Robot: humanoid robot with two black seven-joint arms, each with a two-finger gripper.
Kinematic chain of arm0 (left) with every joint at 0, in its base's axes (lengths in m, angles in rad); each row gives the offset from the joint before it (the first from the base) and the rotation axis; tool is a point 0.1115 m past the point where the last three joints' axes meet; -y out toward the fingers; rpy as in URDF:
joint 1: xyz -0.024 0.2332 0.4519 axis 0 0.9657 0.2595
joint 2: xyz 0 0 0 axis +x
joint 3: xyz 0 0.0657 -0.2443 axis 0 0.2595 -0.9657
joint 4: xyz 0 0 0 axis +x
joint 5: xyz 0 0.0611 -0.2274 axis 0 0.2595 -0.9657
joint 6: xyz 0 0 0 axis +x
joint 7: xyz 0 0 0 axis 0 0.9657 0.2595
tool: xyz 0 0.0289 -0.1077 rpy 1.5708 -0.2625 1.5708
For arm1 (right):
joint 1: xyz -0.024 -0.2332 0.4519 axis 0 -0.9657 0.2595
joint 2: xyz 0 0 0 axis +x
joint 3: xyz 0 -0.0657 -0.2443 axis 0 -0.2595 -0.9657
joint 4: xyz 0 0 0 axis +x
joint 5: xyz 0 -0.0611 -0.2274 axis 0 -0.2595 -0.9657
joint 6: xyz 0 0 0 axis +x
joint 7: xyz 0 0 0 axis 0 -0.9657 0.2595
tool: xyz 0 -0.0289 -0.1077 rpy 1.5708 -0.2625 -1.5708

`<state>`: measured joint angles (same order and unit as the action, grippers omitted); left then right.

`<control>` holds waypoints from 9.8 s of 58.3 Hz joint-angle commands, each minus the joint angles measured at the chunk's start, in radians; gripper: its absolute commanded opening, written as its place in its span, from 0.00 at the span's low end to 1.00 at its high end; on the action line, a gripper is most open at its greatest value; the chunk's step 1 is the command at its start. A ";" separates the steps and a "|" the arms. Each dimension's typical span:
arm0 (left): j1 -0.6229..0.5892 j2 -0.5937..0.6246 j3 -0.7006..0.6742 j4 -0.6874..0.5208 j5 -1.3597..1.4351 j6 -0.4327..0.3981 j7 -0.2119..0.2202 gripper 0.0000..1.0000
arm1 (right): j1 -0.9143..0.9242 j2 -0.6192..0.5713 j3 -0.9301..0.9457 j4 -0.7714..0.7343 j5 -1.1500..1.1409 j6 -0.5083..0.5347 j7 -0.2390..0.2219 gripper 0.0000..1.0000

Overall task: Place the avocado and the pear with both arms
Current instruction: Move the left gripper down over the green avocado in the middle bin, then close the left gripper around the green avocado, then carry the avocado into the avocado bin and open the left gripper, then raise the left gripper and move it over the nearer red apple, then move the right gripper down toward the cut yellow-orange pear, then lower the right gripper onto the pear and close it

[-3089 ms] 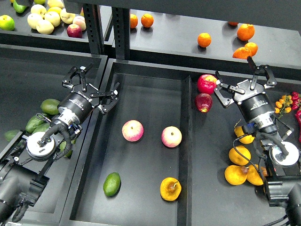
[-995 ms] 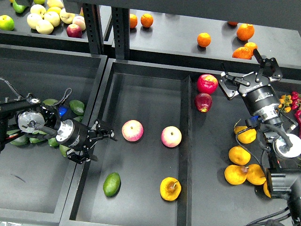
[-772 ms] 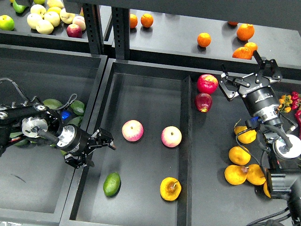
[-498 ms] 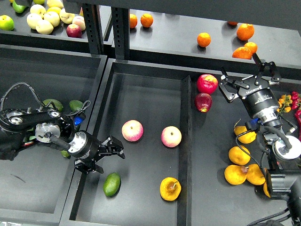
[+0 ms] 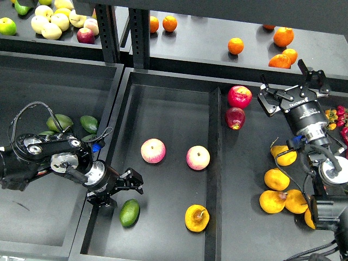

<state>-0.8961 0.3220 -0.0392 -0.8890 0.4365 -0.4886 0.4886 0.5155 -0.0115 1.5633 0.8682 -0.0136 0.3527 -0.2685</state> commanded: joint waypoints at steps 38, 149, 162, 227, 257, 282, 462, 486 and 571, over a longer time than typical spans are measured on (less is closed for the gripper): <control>0.025 -0.084 0.012 0.099 0.016 0.000 0.000 0.92 | -0.003 -0.001 0.000 0.018 0.007 0.006 -0.001 0.99; -0.052 -0.060 -0.028 0.167 0.048 0.000 0.000 0.51 | -0.012 -0.001 0.001 0.028 0.007 0.018 -0.001 0.99; -0.103 0.095 -0.028 0.150 0.031 0.000 0.000 0.52 | -0.012 -0.001 0.001 0.028 0.012 0.018 -0.001 0.99; 0.045 0.269 -0.039 0.259 0.018 0.000 0.000 0.60 | -0.003 -0.002 0.000 0.038 0.040 0.015 -0.005 0.99; 0.057 0.258 -0.077 0.260 0.018 0.000 0.000 0.73 | -0.002 -0.019 0.001 0.040 0.040 0.014 -0.003 0.99; 0.057 0.247 -0.335 0.260 0.016 0.000 0.000 0.99 | 0.006 -0.022 -0.003 0.038 0.040 0.015 -0.005 0.99; 0.648 -0.322 -1.343 -0.370 -0.151 0.134 -0.116 0.99 | 0.201 -0.214 -1.280 -0.090 -0.270 0.136 -0.220 0.99; 0.648 -0.322 -1.338 -0.372 -0.151 0.134 -0.116 0.99 | 0.209 -0.219 -1.284 -0.087 -0.278 0.136 -0.220 0.98; 0.648 -0.322 -1.332 -0.380 -0.151 0.133 -0.117 0.99 | 0.221 -0.140 -1.284 -0.265 -0.201 0.136 -0.220 0.55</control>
<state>-0.2485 0.0000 -1.3715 -1.2682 0.2853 -0.3560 0.3712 0.7358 -0.1683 0.2791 0.6299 -0.2168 0.4887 -0.4887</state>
